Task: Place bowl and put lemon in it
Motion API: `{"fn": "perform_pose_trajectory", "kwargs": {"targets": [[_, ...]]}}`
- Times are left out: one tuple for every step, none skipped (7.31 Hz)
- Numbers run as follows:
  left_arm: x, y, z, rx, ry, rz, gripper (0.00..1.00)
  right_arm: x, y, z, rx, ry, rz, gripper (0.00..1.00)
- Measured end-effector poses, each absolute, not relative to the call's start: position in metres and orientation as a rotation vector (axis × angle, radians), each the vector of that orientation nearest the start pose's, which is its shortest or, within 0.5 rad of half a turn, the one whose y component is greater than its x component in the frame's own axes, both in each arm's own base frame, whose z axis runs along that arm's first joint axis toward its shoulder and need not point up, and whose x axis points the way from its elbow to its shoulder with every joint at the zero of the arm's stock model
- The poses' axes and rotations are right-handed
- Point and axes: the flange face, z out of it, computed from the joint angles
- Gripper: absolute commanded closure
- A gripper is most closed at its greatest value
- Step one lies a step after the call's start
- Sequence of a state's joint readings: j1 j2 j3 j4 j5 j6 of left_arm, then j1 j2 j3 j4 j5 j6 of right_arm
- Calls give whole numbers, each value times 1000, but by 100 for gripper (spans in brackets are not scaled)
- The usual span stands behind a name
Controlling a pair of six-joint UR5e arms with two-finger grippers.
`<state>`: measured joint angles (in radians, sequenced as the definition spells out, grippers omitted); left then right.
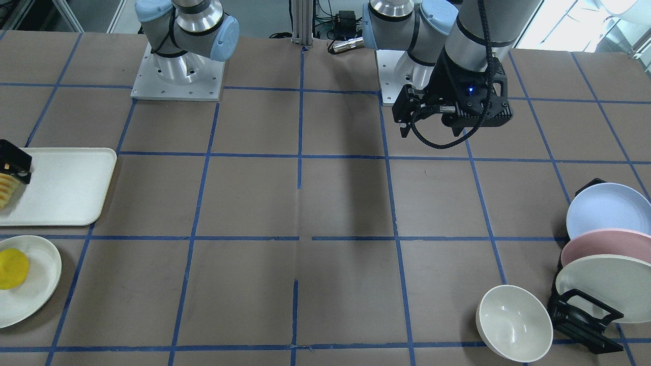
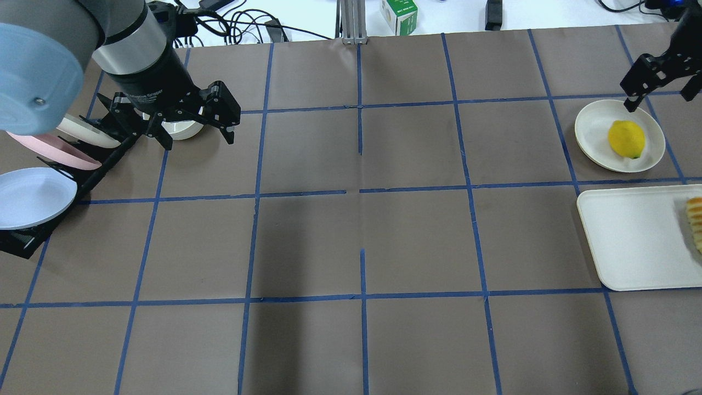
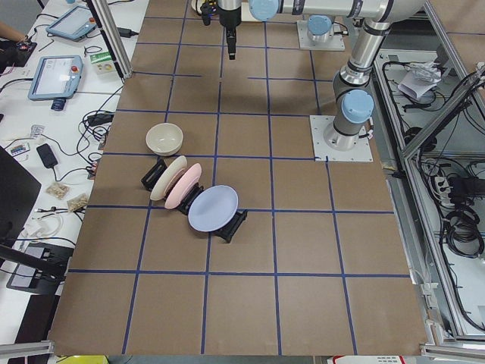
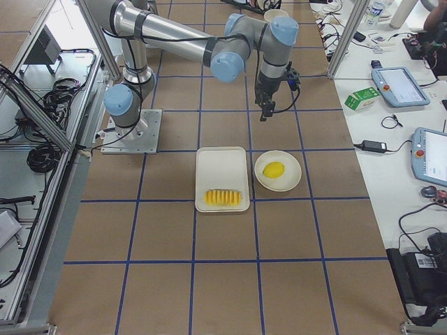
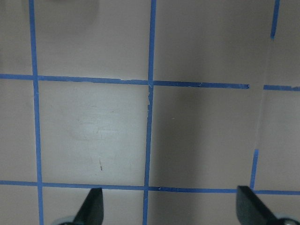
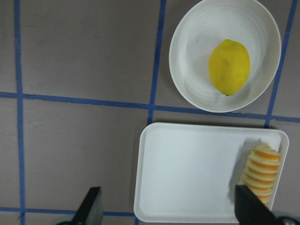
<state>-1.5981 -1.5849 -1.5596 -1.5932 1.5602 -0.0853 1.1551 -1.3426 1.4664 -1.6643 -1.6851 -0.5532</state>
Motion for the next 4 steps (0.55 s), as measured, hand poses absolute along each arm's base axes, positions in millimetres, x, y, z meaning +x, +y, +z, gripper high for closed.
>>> {"fn": "perform_pose_trajectory", "kwargs": {"targets": [[-148,-491,485,-92,3149,38,0,-155,-592,408,-259,3224,98,0],[-148,-491,485,-93,3149,37,0,-183,-602,389,-283,3234,60,0],[-147,-491,486,-94,3149,34,0,-201,-611,369,-296,3241,38,0],[-147,-491,486,-94,3149,33,0,-210,-620,347,-300,3234,50,0]]}}
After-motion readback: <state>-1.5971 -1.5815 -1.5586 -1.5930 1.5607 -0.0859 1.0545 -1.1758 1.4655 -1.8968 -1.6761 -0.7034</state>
